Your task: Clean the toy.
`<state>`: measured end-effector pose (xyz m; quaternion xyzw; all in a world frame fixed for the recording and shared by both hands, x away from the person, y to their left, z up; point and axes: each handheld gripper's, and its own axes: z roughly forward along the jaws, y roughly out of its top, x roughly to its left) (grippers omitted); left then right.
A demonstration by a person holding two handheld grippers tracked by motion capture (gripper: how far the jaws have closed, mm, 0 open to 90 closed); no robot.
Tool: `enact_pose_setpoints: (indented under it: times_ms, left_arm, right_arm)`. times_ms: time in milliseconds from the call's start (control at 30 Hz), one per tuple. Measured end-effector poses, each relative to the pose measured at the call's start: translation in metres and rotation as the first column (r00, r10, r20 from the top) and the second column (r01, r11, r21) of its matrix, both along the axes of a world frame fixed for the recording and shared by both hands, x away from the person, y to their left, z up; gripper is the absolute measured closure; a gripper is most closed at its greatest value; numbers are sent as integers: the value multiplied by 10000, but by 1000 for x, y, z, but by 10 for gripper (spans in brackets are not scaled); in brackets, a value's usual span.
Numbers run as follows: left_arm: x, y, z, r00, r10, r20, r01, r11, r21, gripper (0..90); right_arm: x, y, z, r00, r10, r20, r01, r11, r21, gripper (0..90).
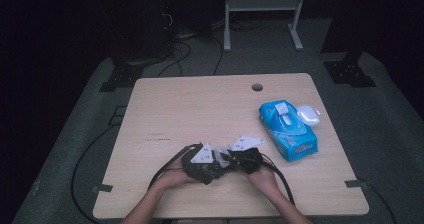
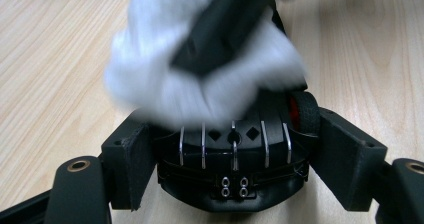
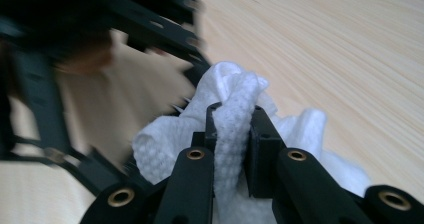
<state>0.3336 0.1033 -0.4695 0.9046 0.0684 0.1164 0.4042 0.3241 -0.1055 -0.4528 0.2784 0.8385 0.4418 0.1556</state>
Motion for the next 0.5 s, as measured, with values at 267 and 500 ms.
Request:
enact_pose_setpoints:
  times_ms: [267, 500]
  left_arm:
    - [3, 5, -1, 9999, 128, 32, -128, 9999, 40, 249]
    - [6, 12, 0, 9994, 340, -9, -340, 9994, -35, 249]
  right_arm:
    - [13, -44, -8, 9895, -1375, -447, 1379, 9904, 72, 817]
    - [12, -35, -9, 9955, -857, -405, 854, 9963, -79, 817]
